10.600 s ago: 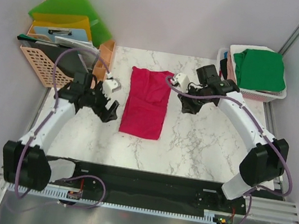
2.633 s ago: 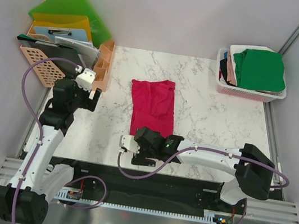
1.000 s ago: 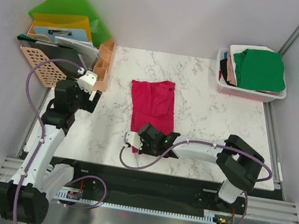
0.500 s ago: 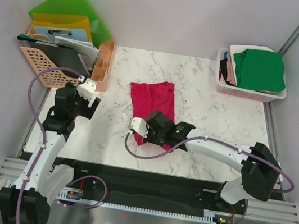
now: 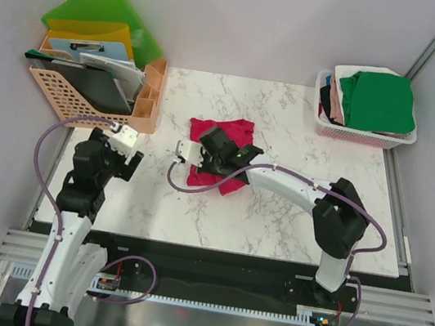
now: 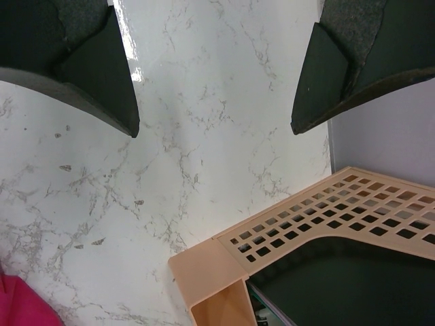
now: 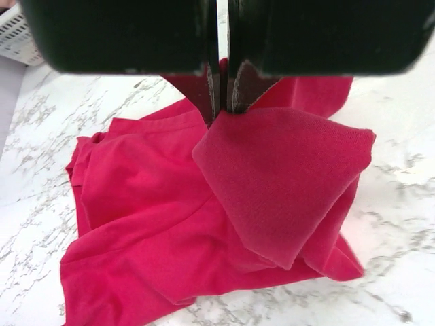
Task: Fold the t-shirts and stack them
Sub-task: Fold the long partially folded tshirt into a neat square
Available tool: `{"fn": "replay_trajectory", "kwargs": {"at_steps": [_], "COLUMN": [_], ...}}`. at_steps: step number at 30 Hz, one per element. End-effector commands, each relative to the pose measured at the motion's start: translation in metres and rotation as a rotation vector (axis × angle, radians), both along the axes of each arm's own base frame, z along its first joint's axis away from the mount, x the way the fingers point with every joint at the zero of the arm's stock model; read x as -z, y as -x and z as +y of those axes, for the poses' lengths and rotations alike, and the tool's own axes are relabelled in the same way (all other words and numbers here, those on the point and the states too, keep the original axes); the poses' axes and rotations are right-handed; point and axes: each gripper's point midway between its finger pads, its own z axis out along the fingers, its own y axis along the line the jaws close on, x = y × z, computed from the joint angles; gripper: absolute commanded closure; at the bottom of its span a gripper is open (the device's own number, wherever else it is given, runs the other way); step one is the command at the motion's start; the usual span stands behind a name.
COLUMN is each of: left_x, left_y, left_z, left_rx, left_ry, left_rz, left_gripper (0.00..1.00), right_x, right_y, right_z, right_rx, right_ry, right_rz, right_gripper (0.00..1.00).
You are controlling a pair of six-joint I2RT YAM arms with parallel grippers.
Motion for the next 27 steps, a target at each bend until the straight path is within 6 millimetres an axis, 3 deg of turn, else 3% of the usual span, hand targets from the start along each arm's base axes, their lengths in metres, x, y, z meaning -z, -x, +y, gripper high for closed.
{"fn": "replay_trajectory", "kwargs": {"at_steps": [1,5,10,11,12,14,16,22,27], "left_x": [0.007,0.013,0.018,0.018,0.020,0.019,0.018,0.014,0.016], "left_y": [0.005,0.006,0.001,0.000,-0.001,-0.003,-0.006,-0.008,-0.008], "left_z": [0.001,-0.001,-0.006,-0.007,-0.009,-0.010,-0.009,-0.008,-0.006], "left_rx": [0.023,0.028,0.043,0.047,0.048,0.053,0.052,0.050,0.046], "left_ry": [-0.041,-0.027,0.005,0.011,0.020,0.025,0.023,0.017,0.000], "left_rz": [0.018,0.030,0.044,0.044,0.051,0.048,0.049,0.041,0.047], "left_gripper": [0.00,0.00,0.00,0.00,0.00,0.00,0.00,0.00,0.00], "right_x": [-0.028,-0.030,-0.054,-0.048,-0.055,-0.045,-0.050,-0.040,-0.025], "right_y": [-0.038,-0.066,-0.105,-0.111,-0.119,-0.128,-0.142,-0.177,-0.193], "right_z": [0.003,-0.002,-0.008,-0.009,-0.011,-0.014,-0.018,-0.020,-0.014], "right_rx": [-0.011,-0.007,0.024,0.026,0.024,0.018,0.018,0.018,0.038], "right_ry": [0.020,0.068,0.064,0.082,0.085,0.125,0.140,0.182,0.189], "right_rz": [-0.104,-0.135,-0.197,-0.192,-0.209,-0.209,-0.234,-0.267,-0.296], "right_gripper": [1.00,1.00,1.00,1.00,1.00,1.00,1.00,1.00,0.97]}}
